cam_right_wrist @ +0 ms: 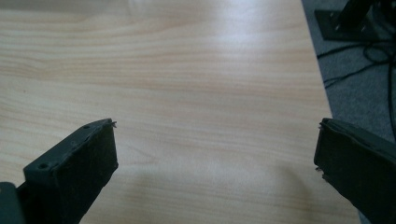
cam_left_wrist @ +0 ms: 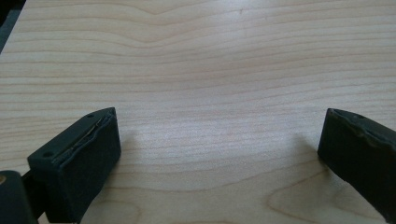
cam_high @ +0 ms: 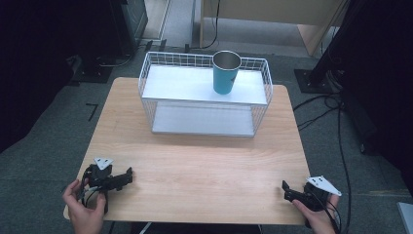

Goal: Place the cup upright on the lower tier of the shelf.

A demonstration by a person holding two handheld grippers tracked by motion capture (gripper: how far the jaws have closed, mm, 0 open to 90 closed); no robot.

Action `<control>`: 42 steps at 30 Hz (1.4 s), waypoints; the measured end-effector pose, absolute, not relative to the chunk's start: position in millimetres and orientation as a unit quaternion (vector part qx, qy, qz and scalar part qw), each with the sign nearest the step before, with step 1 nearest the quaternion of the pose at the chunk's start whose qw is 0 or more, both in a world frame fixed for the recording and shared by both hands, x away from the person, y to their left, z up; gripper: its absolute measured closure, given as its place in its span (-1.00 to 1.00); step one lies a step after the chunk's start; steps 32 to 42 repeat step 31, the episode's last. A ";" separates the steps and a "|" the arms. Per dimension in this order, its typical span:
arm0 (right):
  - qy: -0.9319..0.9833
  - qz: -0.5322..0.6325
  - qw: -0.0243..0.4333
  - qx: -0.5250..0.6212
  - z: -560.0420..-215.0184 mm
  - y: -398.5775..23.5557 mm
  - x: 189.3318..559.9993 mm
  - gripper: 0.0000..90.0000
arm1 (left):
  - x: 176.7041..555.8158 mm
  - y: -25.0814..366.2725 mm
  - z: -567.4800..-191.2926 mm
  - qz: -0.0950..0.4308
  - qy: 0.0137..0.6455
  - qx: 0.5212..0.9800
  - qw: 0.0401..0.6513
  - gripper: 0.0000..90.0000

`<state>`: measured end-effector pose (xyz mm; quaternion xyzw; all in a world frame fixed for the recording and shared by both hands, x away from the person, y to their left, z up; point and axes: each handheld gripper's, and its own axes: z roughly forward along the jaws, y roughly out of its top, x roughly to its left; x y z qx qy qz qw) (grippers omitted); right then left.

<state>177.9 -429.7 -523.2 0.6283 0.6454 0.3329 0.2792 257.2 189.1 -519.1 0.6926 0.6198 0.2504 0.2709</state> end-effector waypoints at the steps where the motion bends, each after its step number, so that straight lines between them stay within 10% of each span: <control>1: 0.646 0.329 0.270 0.634 -523.7 -429.6 178.5 -1.00 | 257.1 189.1 -519.0 0.250 0.620 0.693 0.271 -1.00; 42: 0.674 0.306 0.259 0.620 -530.0 -420.2 175.9 -1.00 | 257.2 189.1 -519.1 0.250 0.620 0.693 0.271 -1.00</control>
